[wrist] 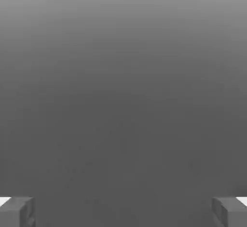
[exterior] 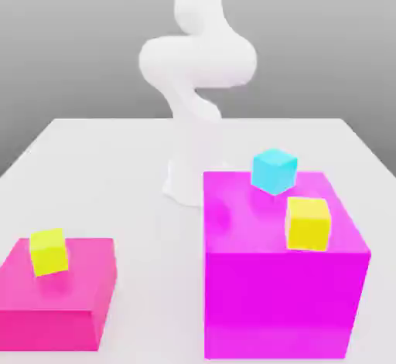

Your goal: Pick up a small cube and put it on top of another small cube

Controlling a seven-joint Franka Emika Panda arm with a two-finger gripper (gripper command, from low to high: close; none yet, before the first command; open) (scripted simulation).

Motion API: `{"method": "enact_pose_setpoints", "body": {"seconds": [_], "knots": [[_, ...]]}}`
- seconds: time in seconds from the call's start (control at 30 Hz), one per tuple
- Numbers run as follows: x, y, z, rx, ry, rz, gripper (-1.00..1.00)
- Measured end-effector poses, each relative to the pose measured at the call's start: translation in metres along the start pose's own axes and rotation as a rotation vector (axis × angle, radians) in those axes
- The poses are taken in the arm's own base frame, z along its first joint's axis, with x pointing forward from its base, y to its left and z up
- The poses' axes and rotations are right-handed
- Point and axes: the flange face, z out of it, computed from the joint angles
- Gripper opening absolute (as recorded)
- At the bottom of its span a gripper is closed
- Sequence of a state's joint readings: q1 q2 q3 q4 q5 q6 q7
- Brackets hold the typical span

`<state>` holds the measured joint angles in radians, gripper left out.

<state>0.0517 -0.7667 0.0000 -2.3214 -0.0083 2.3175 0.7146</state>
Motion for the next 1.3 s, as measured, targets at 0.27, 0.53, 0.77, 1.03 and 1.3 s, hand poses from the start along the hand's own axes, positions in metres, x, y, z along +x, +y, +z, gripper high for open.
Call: {"method": "enact_pose_setpoints", "body": {"seconds": [0.27,0.53,0.77,1.03,1.3], "knots": [[-0.082,-0.047,0.082,0.028,-0.186,-0.528,0.0],[-0.191,-0.077,0.14,0.109,-0.356,-1.071,0.0],[-0.296,-0.083,0.173,0.22,-0.489,-1.545,0.0],[-0.382,-0.046,0.217,0.355,-0.612,-1.974,0.0],[-0.459,0.011,0.247,0.533,-0.731,-2.383,0.0]]}}
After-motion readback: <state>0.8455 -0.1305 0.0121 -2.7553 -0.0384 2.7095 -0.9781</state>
